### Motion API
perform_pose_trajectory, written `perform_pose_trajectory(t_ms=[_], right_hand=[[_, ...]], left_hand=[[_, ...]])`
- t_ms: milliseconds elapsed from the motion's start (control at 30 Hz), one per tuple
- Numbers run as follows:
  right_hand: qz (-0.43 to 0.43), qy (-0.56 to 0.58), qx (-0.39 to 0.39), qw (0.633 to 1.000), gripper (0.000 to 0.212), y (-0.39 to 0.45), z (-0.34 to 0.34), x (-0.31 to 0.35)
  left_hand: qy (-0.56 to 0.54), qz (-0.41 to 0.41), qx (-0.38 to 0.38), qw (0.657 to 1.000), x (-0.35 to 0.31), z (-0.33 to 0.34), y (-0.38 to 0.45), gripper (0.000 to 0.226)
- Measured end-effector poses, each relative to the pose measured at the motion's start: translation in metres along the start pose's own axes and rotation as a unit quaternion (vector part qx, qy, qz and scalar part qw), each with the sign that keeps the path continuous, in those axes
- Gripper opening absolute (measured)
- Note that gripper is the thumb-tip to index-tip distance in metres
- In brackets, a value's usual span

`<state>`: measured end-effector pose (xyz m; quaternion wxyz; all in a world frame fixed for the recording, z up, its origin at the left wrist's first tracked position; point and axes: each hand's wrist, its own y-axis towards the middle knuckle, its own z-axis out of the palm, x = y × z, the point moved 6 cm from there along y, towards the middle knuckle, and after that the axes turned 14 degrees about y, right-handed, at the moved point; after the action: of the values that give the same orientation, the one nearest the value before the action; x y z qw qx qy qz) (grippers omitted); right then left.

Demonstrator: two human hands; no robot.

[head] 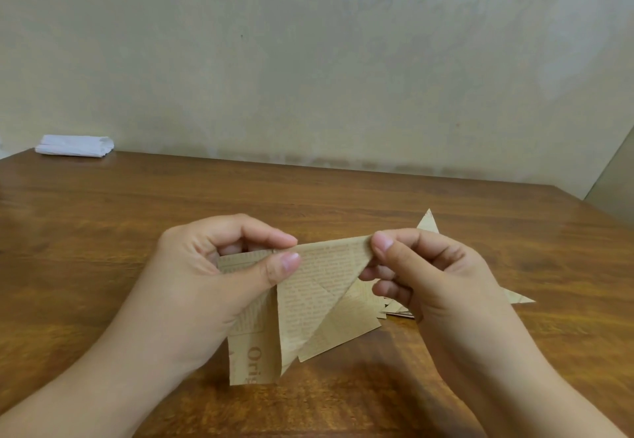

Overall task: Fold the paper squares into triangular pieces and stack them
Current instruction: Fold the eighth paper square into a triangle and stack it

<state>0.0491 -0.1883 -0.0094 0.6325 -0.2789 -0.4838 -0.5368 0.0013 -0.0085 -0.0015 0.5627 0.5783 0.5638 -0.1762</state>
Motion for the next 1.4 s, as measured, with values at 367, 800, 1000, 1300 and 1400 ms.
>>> perform_pose_trajectory(t_ms=[367, 800, 1000, 1300, 1400], right_hand=[[0.012, 0.033, -0.005, 0.999, 0.014, 0.0012, -0.0017, -0.004], [0.011, -0.039, 0.037, 0.999, 0.028, 0.0004, 0.0021, -0.0025], [0.009, -0.022, 0.037, 0.999, 0.021, 0.001, 0.003, -0.0028], [-0.005, -0.019, 0.028, 0.999, 0.013, 0.0016, -0.0006, 0.0004], [-0.007, -0.018, 0.031, 0.999, 0.015, 0.002, -0.0007, 0.0007]], left_hand=[[-0.005, 0.006, 0.004, 1.0, 0.0002, 0.0004, -0.0016, 0.016], [-0.056, -0.014, 0.001, 0.998, -0.0034, 0.0021, -0.0018, 0.015], [-0.05, -0.012, -0.003, 0.999, -0.0036, 0.0011, -0.0014, 0.013], [-0.026, -0.004, -0.011, 1.0, -0.0052, 0.0005, -0.0021, 0.015], [-0.045, -0.013, -0.012, 0.999, -0.0045, 0.0013, -0.0014, 0.013]])
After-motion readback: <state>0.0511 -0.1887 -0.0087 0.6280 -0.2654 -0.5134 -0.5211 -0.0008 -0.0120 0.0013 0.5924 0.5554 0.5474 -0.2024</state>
